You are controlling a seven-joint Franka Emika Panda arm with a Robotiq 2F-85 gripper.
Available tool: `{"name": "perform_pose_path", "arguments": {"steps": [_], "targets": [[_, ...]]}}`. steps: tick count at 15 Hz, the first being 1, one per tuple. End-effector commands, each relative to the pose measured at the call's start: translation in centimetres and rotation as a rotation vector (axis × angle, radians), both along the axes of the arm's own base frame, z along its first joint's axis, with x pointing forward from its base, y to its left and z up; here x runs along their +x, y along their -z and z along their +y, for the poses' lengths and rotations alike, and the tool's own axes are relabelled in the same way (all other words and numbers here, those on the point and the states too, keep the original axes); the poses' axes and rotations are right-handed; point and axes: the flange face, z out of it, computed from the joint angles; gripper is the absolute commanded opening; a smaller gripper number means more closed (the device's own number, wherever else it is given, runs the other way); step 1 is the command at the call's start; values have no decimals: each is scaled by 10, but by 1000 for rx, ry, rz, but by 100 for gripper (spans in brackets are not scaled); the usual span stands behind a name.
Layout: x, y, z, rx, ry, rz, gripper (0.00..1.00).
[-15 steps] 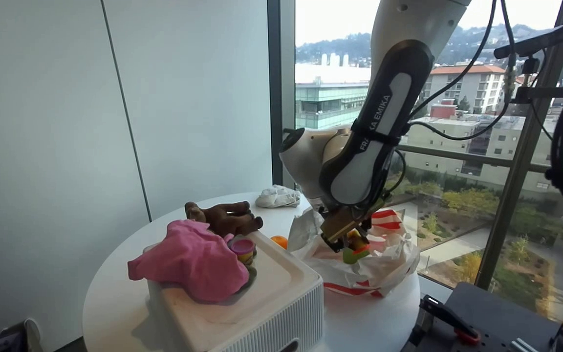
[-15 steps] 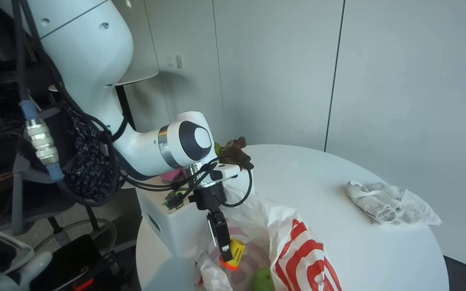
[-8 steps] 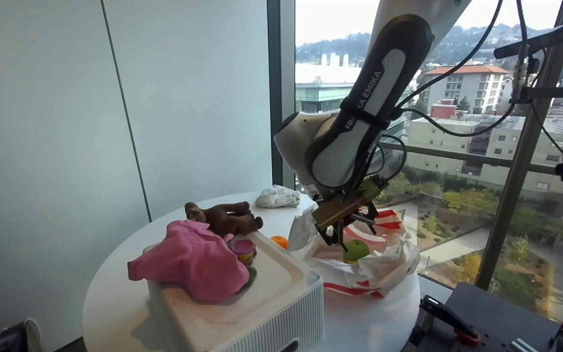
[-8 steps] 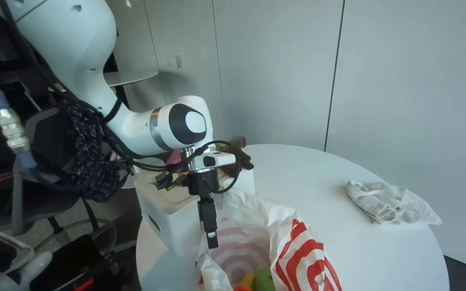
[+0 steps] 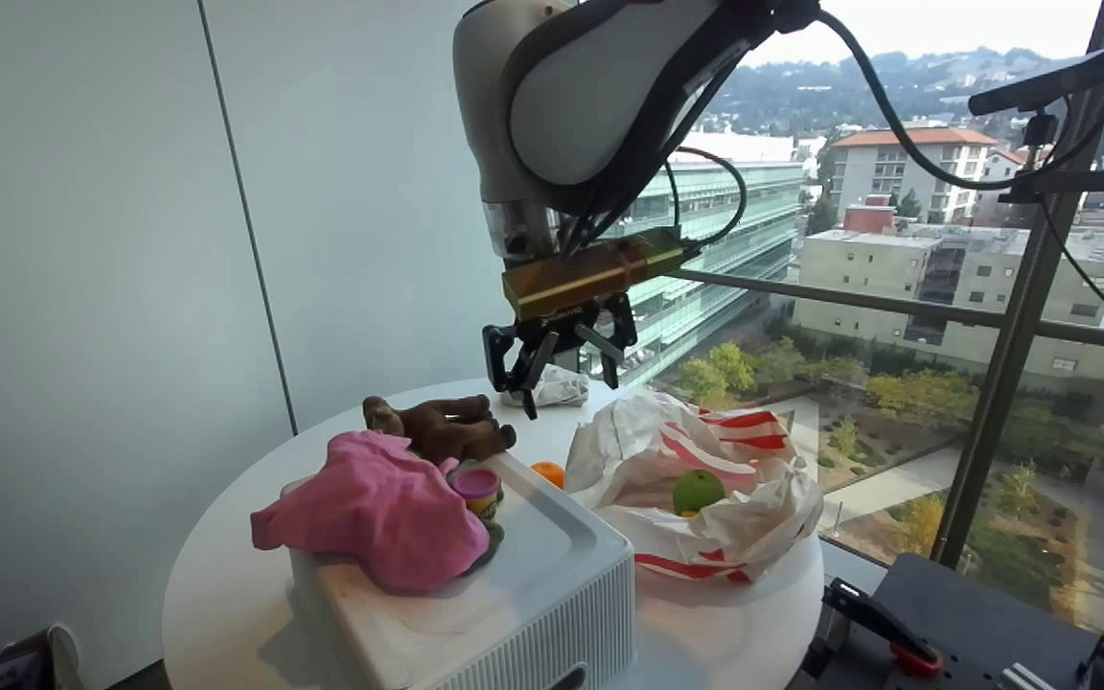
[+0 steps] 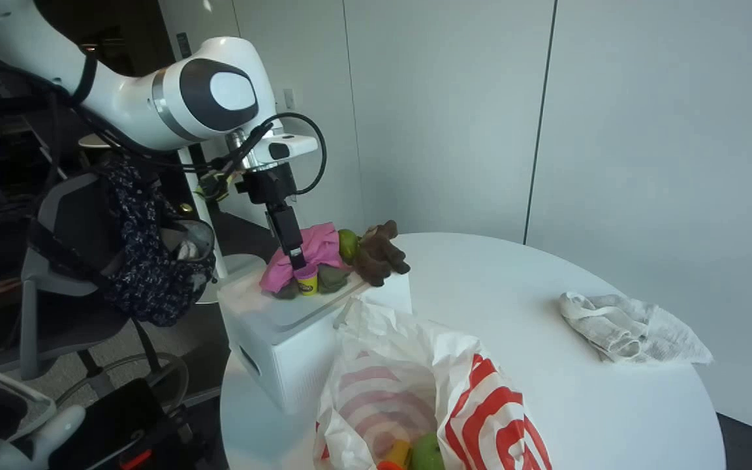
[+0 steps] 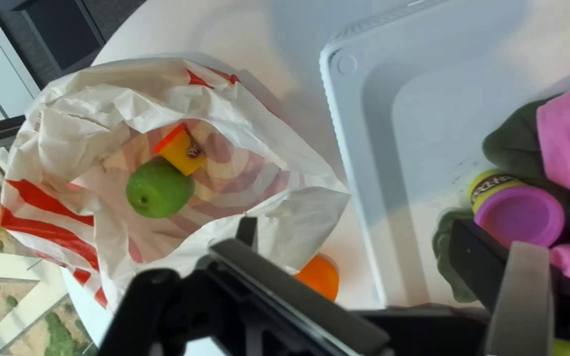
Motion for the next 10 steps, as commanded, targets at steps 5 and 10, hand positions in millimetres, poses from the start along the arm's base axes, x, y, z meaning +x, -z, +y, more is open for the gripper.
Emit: {"name": "perform_pose_path", "arguments": {"steps": [5, 10], "targets": [[23, -2, 146, 101, -400, -161, 100], [50, 50, 181, 177, -658, -187, 100]]}}
